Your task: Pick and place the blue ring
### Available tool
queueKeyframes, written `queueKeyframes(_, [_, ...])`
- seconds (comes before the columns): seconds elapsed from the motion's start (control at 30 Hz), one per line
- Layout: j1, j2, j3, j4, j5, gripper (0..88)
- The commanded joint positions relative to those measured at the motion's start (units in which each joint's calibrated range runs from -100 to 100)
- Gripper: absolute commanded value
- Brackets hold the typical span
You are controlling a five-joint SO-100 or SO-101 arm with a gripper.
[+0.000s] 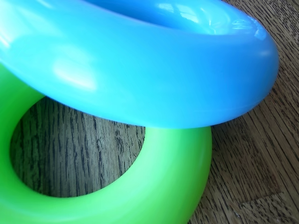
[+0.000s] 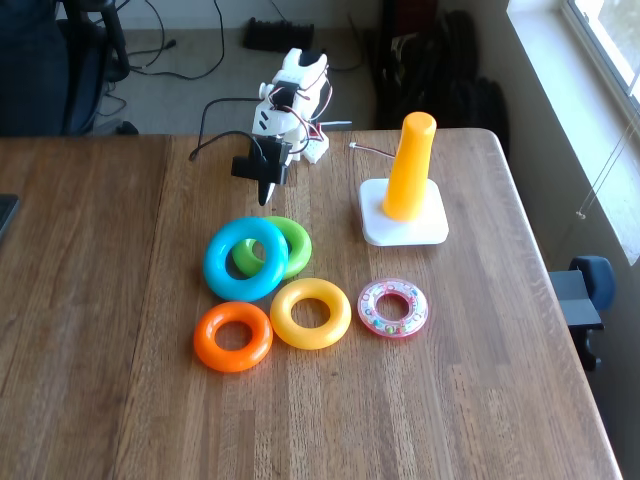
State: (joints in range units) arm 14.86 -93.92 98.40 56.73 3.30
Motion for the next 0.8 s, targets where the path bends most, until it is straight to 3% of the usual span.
queueKeyframes(0.0, [-13.37, -0.99, -0.72, -0.89, 0.10, 2.6])
queueKeyframes(0.77, [-16.42, -1.07, -0.90, -2.03, 0.10, 2.7])
